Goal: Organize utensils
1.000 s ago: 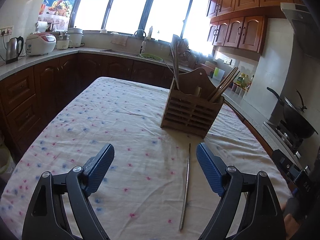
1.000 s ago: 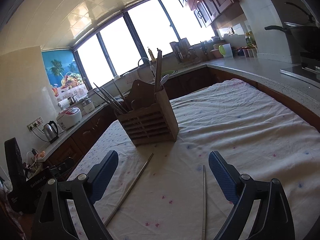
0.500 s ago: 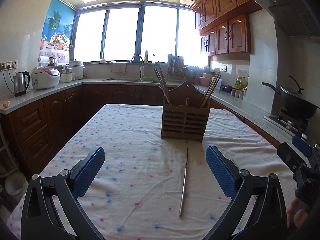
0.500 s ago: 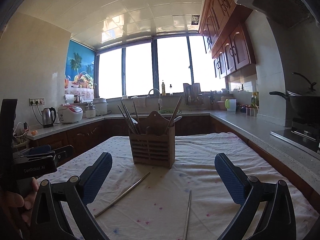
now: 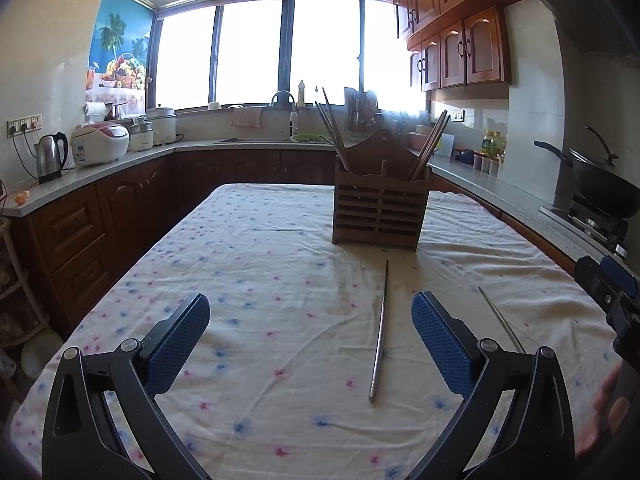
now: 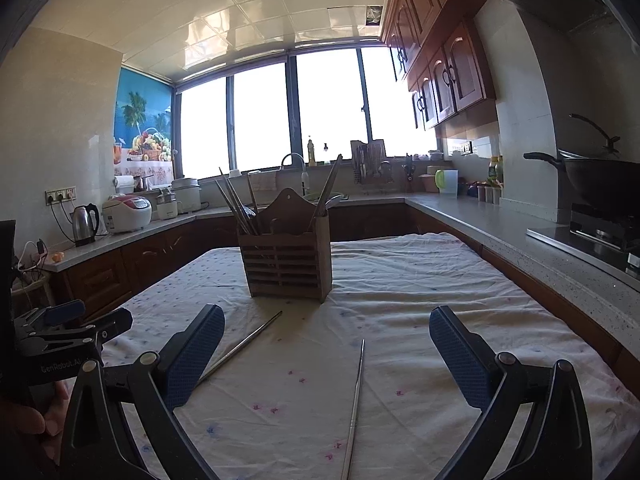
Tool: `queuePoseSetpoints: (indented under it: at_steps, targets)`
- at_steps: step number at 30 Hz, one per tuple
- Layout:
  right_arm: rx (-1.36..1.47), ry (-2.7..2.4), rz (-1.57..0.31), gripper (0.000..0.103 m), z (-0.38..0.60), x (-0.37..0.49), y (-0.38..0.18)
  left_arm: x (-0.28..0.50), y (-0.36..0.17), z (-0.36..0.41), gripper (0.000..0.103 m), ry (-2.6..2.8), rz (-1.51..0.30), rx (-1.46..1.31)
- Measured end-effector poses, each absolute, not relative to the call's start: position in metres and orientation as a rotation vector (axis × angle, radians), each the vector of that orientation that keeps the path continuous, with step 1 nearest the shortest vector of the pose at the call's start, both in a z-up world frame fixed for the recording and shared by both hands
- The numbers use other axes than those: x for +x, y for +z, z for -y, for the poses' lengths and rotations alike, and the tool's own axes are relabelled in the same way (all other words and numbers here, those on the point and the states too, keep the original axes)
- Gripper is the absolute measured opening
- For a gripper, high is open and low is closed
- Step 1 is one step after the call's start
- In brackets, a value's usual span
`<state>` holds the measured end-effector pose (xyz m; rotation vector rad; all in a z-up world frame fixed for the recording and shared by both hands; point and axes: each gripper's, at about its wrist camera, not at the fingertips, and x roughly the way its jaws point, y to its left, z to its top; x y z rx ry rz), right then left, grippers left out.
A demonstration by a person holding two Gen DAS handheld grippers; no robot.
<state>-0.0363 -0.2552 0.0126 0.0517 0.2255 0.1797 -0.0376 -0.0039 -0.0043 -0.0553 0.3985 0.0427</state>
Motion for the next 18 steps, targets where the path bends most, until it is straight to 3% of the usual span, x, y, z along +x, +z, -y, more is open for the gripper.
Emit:
queuePoseSetpoints:
  at_steps: [18]
  targets:
    - [0.036,0.181,-0.233,0.103,0.2531,-0.0361,0.0089,-0.0388,-0.0042,0.0055,0.103,0.056,-0.390,-0.047]
